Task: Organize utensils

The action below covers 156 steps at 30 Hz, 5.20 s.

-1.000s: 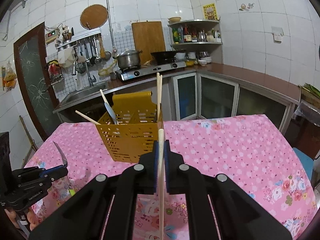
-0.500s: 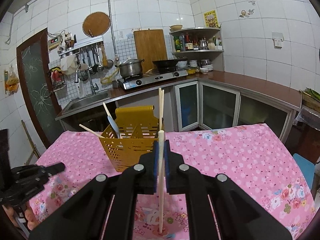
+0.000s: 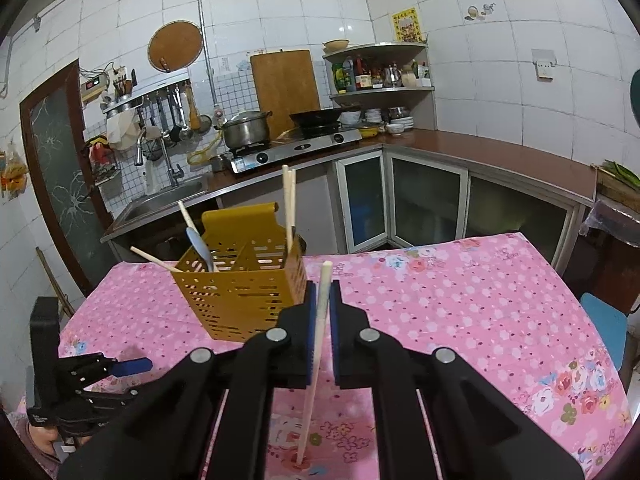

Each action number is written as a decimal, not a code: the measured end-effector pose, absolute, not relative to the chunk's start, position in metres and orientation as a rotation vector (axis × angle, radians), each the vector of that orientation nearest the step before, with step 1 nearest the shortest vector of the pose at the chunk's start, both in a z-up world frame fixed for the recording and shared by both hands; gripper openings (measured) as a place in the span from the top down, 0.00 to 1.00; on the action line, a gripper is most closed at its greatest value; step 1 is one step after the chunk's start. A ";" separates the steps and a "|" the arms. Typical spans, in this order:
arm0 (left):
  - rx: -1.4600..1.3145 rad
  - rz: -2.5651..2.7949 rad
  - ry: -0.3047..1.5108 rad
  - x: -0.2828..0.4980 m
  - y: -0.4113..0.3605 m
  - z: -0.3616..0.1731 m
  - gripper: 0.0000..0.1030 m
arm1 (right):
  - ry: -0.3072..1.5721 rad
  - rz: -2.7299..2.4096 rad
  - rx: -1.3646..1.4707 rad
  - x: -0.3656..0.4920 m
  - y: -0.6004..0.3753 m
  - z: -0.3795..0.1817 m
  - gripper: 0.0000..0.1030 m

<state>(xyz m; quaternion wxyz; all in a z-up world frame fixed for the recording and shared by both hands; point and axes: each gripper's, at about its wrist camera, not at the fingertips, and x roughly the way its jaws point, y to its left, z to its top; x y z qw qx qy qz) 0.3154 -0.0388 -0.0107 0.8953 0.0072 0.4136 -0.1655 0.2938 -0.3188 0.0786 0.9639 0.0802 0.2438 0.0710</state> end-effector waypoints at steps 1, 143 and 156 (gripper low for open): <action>0.022 -0.361 0.871 0.318 -0.041 -0.016 0.51 | 0.496 0.140 0.169 0.295 -0.322 0.078 0.93; -0.024 0.094 0.276 0.155 0.000 0.018 0.05 | 0.306 0.084 0.014 0.169 -0.234 0.011 0.04; -0.028 0.141 0.249 0.155 0.008 0.003 0.05 | 0.314 0.063 -0.040 0.169 -0.229 -0.004 0.04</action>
